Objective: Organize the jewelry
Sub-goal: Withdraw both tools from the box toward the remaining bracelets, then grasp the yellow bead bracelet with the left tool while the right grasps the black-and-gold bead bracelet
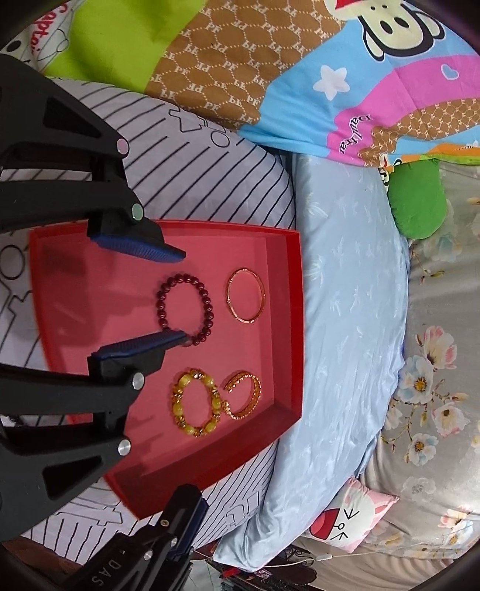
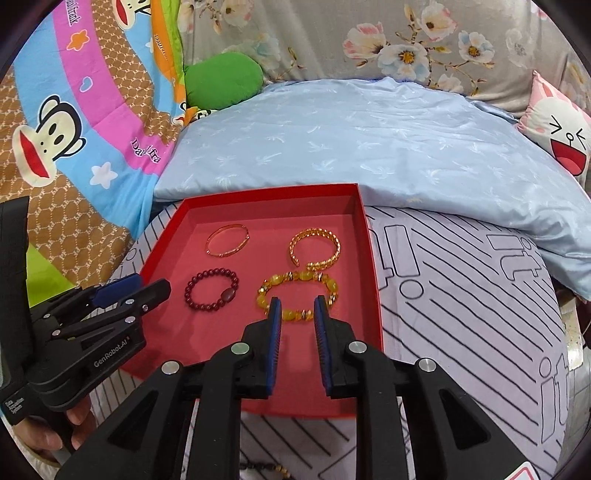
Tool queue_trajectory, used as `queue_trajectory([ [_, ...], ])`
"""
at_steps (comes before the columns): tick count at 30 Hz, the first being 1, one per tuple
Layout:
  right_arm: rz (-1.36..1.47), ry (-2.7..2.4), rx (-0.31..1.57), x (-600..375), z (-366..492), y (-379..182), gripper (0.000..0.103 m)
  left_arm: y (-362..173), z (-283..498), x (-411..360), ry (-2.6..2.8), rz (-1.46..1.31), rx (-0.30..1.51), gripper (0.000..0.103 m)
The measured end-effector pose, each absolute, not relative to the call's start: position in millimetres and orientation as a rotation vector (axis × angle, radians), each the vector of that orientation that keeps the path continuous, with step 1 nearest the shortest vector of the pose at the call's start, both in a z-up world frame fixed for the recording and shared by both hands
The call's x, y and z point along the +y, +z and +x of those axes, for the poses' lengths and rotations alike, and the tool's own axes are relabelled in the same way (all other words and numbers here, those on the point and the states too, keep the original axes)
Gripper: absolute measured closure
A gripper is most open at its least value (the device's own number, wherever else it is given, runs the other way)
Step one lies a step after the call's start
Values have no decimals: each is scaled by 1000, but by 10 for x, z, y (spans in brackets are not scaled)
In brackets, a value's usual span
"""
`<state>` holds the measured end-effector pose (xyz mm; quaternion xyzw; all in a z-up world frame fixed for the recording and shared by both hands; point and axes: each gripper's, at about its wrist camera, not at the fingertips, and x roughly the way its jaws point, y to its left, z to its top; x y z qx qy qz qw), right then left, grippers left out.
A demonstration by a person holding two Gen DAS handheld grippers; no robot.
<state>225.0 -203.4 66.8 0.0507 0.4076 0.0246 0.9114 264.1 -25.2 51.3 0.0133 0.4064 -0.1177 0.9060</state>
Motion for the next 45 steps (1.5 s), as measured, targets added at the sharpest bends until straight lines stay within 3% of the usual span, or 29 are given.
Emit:
queue_trajectory([
  [9, 131, 49, 843, -2033, 1669, 694, 84, 648, 2053, -162, -263, 20, 820, 64],
  [23, 138, 23, 923, -2049, 931, 381, 84, 173, 1213, -133, -293, 65, 935, 62],
  [40, 137, 34, 984, -1955, 766, 127, 84, -109, 929, -194, -288, 96, 956, 62],
  [42, 129, 38, 984, -1922, 823, 123, 84, -109, 916, -202, -293, 99, 946, 66],
  [45, 119, 37, 983, -1876, 915, 102, 75, -100, 907, -201, -310, 90, 945, 79],
])
